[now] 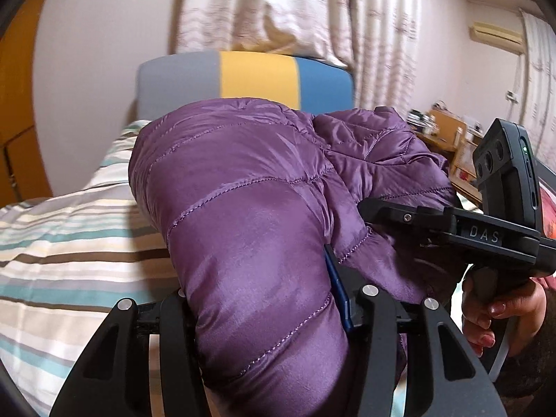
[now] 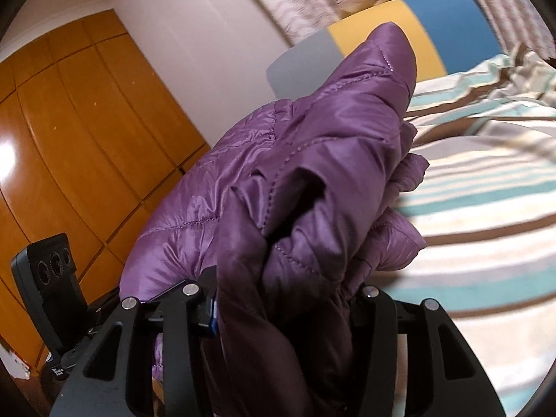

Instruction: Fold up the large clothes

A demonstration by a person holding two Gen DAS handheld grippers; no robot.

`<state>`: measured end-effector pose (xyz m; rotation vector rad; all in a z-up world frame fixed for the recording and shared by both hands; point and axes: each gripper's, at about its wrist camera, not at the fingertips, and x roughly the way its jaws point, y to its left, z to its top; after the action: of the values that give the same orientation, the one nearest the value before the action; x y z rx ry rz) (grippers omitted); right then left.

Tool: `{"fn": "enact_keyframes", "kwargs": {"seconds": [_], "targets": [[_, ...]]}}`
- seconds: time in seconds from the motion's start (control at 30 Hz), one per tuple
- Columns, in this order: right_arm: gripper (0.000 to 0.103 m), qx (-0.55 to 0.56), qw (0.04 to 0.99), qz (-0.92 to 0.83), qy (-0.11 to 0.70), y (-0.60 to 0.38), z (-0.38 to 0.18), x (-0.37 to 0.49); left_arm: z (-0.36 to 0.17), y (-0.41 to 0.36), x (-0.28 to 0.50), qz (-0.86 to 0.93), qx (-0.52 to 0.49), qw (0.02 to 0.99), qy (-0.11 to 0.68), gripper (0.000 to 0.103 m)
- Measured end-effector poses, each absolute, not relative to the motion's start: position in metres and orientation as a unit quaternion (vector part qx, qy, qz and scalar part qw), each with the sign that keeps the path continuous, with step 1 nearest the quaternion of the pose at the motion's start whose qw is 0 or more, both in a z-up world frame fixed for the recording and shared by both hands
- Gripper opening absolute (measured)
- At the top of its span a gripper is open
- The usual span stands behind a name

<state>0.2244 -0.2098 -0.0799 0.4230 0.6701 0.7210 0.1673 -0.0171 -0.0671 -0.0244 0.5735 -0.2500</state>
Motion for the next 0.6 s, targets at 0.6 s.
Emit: {"fn": "enact_keyframes", "kwargs": {"seconds": [0.6], "targets": [[0.076, 0.11, 0.849, 0.342, 0.387, -0.09, -0.141, 0.256, -0.13, 0.108, 0.153, -0.015, -0.136, 0.93, 0.342, 0.086]]}}
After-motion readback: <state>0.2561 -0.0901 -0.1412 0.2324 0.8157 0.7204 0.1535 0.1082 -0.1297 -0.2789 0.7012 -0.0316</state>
